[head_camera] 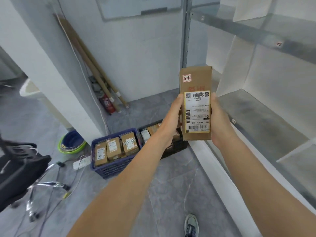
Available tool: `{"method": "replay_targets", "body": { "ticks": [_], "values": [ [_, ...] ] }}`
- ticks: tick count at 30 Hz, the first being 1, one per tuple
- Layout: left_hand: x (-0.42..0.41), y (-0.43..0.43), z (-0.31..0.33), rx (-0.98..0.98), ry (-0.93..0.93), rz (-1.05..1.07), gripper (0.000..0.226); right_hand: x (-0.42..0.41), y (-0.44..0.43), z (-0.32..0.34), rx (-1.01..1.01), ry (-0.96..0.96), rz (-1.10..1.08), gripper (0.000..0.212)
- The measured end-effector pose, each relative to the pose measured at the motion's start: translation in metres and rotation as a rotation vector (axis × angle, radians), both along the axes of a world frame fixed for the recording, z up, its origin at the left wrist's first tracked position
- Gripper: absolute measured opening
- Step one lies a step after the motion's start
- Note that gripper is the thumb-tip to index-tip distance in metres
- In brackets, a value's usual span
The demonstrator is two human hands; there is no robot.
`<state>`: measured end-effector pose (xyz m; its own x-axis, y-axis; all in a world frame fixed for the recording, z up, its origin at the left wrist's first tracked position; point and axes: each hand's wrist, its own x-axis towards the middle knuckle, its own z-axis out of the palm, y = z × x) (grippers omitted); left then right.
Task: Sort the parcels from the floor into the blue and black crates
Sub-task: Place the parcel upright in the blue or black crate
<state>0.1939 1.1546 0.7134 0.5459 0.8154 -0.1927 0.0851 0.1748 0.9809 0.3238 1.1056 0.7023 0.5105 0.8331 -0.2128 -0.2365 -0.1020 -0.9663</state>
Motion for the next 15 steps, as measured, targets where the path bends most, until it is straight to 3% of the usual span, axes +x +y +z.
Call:
{"method": "replay_targets", "body": {
  "ticks": [2, 8, 13, 15],
  "values": [
    [0.018, 0.022, -0.01, -0.065, -0.005, 0.042, 0.047, 0.019, 0.026, -0.01, -0.03, 0.034, 0.027, 0.06],
    [0.058, 0.082, -0.044, -0.128, 0.006, 0.102, 0.045, 0.057, 0.089, -0.036, -0.103, 0.031, 0.099, 0.053],
    [0.077, 0.129, -0.074, -0.175, 0.015, 0.132, 0.069, 0.082, 0.142, -0.061, -0.166, 0.046, 0.137, 0.054],
    [0.083, 0.151, -0.085, -0.199, 0.012, 0.136, 0.064, 0.089, 0.164, -0.07, -0.202, 0.037, 0.142, 0.055]
  ]
}}
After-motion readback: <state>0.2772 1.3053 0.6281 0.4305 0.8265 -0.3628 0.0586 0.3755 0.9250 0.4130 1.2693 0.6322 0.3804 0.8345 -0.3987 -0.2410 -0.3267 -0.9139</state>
